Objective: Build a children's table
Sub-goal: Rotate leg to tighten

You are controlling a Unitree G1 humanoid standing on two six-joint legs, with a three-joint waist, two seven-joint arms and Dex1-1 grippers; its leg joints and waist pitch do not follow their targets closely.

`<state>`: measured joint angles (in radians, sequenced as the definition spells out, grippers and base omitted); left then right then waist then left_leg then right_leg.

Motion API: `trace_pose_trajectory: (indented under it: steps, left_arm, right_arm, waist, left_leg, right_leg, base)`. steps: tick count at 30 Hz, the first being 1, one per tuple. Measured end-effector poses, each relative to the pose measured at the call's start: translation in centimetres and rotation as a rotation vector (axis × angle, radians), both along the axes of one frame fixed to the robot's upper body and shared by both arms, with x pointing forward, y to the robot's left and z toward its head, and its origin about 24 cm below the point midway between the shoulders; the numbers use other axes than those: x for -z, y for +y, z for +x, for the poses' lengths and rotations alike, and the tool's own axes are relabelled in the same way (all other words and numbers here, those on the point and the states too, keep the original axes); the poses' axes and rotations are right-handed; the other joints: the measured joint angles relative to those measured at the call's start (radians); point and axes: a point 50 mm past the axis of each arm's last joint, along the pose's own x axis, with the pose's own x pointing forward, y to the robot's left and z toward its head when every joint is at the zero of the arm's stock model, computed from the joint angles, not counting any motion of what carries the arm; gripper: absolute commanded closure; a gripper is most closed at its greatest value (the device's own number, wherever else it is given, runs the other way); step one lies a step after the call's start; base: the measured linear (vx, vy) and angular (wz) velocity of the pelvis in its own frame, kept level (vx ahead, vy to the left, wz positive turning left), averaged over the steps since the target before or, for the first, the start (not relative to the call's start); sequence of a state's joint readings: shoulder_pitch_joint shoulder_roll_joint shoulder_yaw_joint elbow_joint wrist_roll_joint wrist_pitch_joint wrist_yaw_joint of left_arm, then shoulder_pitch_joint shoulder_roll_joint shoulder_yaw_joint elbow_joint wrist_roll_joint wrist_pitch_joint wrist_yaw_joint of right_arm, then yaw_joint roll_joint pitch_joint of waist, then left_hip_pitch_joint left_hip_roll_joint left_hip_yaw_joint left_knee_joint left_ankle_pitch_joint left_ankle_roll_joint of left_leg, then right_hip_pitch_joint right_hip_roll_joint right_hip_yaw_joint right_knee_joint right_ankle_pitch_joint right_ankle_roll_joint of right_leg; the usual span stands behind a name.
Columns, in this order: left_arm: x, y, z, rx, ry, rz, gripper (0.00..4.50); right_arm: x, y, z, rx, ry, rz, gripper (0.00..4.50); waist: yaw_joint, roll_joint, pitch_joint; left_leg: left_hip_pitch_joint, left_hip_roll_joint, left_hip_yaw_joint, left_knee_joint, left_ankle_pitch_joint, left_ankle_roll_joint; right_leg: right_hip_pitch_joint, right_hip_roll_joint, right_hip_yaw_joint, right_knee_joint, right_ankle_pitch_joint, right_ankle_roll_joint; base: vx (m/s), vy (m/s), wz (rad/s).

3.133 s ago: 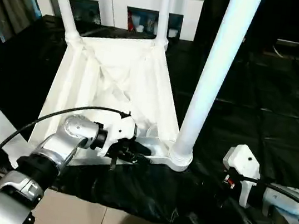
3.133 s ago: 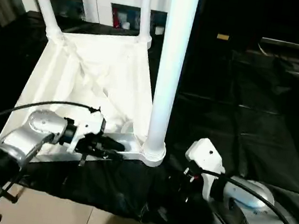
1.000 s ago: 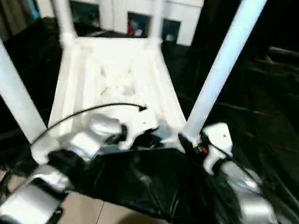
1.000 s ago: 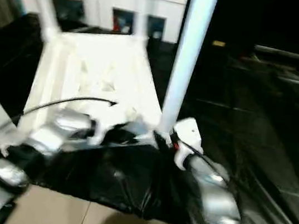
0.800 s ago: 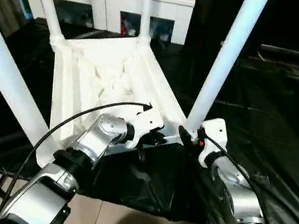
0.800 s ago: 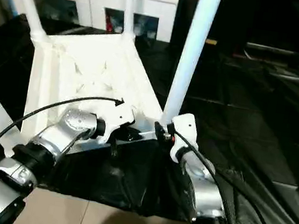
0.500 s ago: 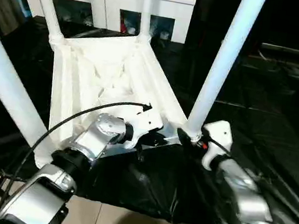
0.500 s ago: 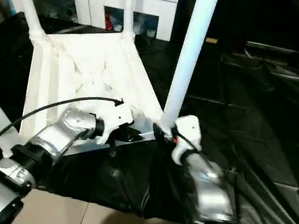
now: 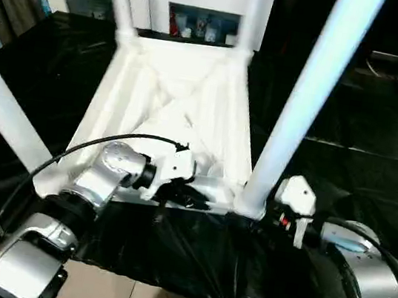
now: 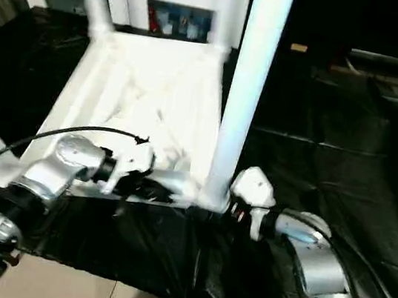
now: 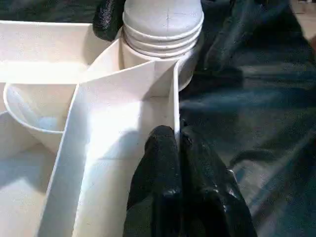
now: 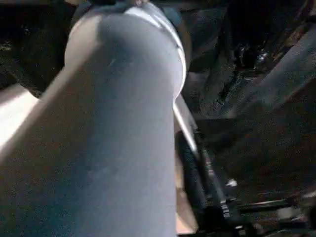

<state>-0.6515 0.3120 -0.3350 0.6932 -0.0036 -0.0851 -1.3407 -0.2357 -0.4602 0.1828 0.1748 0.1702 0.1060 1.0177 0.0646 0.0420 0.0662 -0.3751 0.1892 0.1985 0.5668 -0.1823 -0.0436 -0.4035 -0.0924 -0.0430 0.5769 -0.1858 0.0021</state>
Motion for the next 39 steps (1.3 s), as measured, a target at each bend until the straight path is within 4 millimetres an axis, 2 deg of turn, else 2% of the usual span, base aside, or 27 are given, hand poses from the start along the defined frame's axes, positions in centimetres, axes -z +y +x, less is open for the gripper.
trace_pose_trajectory:
  steps: [4,5,14,15,22,27,30,33,35,39]
  left_arm:
    - [0.1,0.3,-0.3,0.029,0.014,0.009,4.5]
    - [0.1,0.4,-0.3,0.037,0.018,0.011,4.5]
    - [0.2,0.8,-0.6,0.09,0.045,0.014,4.5]
    - [0.2,0.8,-0.6,0.096,0.05,0.016,4.5]
    - [0.2,0.9,-0.7,0.099,0.061,0.018,4.5]
    - [0.2,-0.2,0.0,0.023,0.048,0.017,4.5]
    - [0.4,-0.8,0.3,-0.047,0.041,0.017,4.5]
    - [0.6,-1.6,0.7,-0.132,0.03,0.01,4.5]
    - [0.7,-2.3,0.8,-0.177,0.02,0.006,4.5]
    - [1.0,-3.1,1.0,-0.264,0.007,-0.004,4.5]
  right_arm:
    - [0.0,-0.1,-0.2,-0.045,0.028,0.005,0.48]
    - [-0.1,-0.1,-0.3,-0.06,0.037,0.005,0.72]
    - [-0.1,0.0,-0.5,-0.11,0.08,0.031,1.39]
    - [-0.1,0.1,-0.6,-0.121,0.085,0.035,1.61]
    - [0.1,0.3,-0.7,-0.119,0.115,0.061,1.8]
    - [0.5,0.0,-0.7,0.003,0.113,0.095,1.82]
    - [1.0,0.0,-0.2,0.146,0.088,0.134,1.83]
    - [1.5,0.4,0.5,0.304,0.047,0.159,1.83]
    - [1.7,0.6,0.9,0.404,0.027,0.172,1.83]
    - [2.2,1.6,1.7,0.592,0.011,0.204,1.83]
  waist:
    - [-0.001,0.0,0.0]
    - [-0.001,-0.001,0.0]
    - [0.007,-0.001,0.0]
    - [0.009,-0.001,0.0]
    - [0.013,0.0,0.0]
    - [0.023,0.0,0.0]
    - [0.014,-0.001,0.0]
    - [-0.007,-0.002,-0.001]
    - [-0.015,-0.001,-0.002]
    - [-0.034,-0.001,-0.001]
  left_leg:
    - [0.001,0.001,0.0,0.001,-0.002,-0.005]
    - [0.002,0.001,0.001,0.001,-0.002,-0.005]
    - [0.001,0.001,0.001,0.001,0.0,-0.001]
    - [0.001,0.001,0.001,0.001,0.0,-0.001]
    - [0.002,0.002,0.001,0.003,-0.001,-0.003]
    - [0.006,0.002,0.002,0.004,-0.001,-0.005]
    - [0.01,0.001,0.002,0.004,-0.001,-0.006]
    - [0.011,0.001,0.002,0.004,-0.001,-0.006]
    - [0.013,0.0,0.002,0.003,-0.001,-0.006]
    - [0.024,0.0,0.001,0.001,-0.001,-0.006]
  right_leg:
    - [0.001,0.0,0.0,0.001,0.0,0.0]
    - [0.001,0.0,0.0,0.001,0.0,0.0]
    - [0.001,0.0,0.0,0.001,0.0,0.0]
    - [0.001,0.0,0.0,0.002,0.0,0.0]
    - [0.001,0.0,0.0,0.003,0.0,0.0]
    - [0.006,0.0,0.001,0.004,0.001,-0.002]
    - [0.009,0.0,0.003,0.003,0.002,-0.002]
    - [0.01,0.0,0.003,0.001,0.001,-0.001]
    - [0.011,0.0,0.004,0.0,-0.001,0.003]
    - [0.019,0.0,0.004,-0.001,-0.004,0.007]
  base:
    - [0.0,0.0,0.0]
    - [0.0,0.0,0.0]
    - [0.0,0.0,0.0]
    - [0.0,0.0,0.0]
    - [0.0,0.0,0.0]
    - [0.0,0.0,0.0]
    - [0.0,0.0,0.0]
    - [0.0,0.0,0.0]
    - [0.0,0.0,0.0]
    - [0.0,0.0,0.0]
